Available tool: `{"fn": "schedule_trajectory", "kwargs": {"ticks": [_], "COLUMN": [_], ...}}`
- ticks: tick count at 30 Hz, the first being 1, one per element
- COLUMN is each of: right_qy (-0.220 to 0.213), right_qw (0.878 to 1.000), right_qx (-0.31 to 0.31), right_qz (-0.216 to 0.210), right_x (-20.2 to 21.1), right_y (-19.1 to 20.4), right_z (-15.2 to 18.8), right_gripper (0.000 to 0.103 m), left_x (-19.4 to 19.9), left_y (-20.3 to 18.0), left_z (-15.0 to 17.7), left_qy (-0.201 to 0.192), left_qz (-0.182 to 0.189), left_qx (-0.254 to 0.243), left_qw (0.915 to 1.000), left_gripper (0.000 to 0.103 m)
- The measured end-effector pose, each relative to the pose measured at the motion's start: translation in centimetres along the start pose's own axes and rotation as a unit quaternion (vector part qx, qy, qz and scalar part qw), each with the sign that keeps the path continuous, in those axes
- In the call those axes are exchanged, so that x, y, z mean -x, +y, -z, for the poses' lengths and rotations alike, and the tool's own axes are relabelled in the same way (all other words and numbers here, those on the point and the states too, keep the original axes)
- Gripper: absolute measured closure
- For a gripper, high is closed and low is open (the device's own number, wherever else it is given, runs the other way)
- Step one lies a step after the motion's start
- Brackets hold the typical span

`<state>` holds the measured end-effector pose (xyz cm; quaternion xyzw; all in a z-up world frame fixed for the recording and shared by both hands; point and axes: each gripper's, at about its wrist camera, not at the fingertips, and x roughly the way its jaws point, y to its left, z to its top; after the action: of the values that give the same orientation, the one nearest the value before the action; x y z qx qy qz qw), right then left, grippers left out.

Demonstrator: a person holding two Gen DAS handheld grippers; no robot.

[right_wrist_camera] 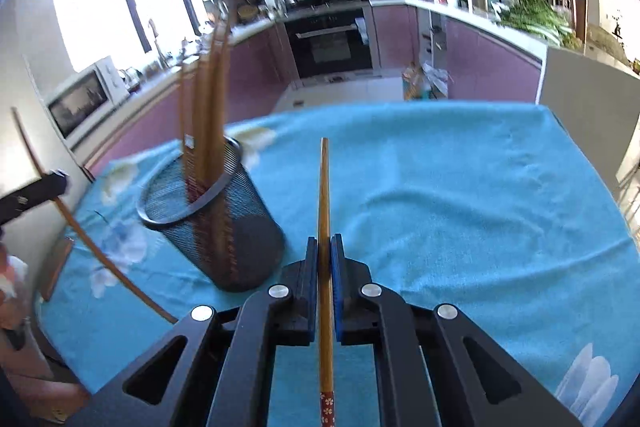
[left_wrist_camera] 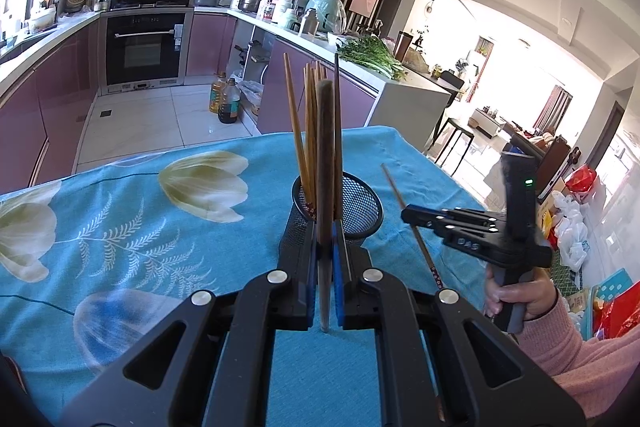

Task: Organize utensils
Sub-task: 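Lower the right tool's chopstick into the mesh cup beside the left tool's chopstick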

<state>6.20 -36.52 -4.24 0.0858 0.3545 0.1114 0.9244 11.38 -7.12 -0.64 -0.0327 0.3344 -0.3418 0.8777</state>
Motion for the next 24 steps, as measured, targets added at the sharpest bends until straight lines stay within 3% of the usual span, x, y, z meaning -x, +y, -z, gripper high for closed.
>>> {"fn": "schedule_trajectory", "kwargs": {"ticks": [9,24], "right_qy": [-0.063,-0.101], "right_qw": [0.996,0.987], "right_qx": [0.031,0.062], "right_qz": [-0.06,-0.112], "right_x": [3.9,6.2], "right_y": [3.3,6.1], "right_z": [-1.4,-4.2], "right_gripper": [0.097,0.097], "left_x": [0.2,1.2], "left_y": [-1.1,-1.9], "left_z": [-0.1,-0.5], "left_qy": [0.001,-0.008], "left_qz": [-0.005,-0.021], "left_qx": [-0.015,-0.024], "left_qw": [0.9999,0.9995], "left_gripper": [0.096,0.096]}}
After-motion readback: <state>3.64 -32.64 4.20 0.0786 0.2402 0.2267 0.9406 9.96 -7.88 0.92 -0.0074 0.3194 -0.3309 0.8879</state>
